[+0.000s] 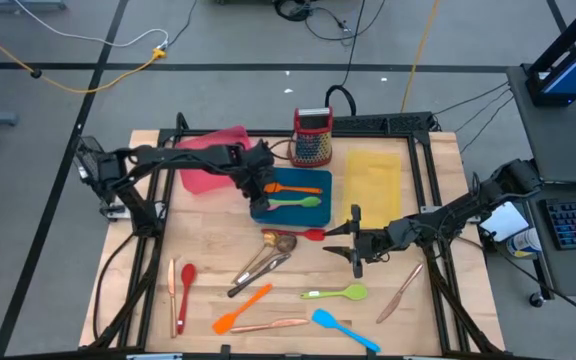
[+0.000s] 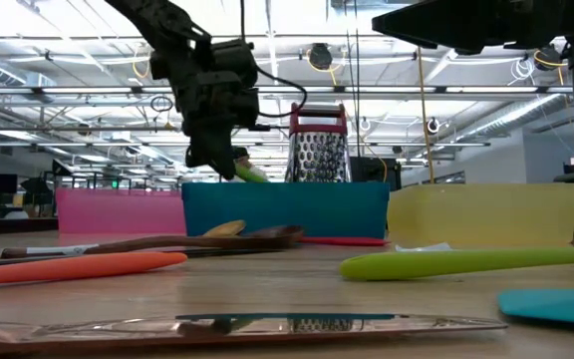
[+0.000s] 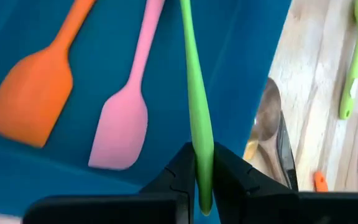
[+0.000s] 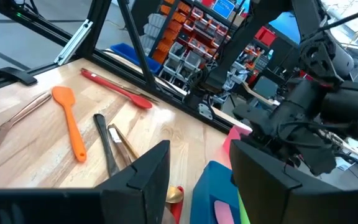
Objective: Pick & Place Kitchen Items
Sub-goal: Put the green spatula into the blue bin
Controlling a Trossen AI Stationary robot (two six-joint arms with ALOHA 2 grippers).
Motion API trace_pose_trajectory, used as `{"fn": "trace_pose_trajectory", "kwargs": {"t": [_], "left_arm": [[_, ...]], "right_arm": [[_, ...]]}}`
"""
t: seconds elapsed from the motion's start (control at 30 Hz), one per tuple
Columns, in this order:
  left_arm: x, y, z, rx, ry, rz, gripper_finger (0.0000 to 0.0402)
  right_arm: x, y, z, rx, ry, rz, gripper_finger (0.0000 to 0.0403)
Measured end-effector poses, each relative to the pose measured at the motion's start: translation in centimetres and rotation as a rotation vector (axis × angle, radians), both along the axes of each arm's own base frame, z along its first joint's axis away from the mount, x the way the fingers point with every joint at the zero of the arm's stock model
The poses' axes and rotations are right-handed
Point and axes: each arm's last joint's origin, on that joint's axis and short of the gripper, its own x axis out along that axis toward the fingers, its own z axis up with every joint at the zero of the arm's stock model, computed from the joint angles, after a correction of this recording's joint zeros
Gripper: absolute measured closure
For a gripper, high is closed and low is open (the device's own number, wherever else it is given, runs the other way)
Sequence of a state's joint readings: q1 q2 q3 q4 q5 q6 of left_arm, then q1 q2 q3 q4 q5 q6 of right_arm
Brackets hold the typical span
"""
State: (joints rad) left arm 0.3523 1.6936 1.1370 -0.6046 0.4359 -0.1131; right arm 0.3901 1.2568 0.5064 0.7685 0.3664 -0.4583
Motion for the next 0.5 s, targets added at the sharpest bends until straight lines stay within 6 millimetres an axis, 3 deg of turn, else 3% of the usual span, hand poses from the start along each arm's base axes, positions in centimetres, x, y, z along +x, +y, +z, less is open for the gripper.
{"fn": "trace_pose_trajectory", "kwargs": {"t": [0.5], "left_arm": [[1.2, 0.7, -2.7, 0.087, 0.004, -0.08, 0.0364]], "right_arm": [[0.0, 0.0, -0.1, -0.004, 0.012, 0.001, 0.0243]]}}
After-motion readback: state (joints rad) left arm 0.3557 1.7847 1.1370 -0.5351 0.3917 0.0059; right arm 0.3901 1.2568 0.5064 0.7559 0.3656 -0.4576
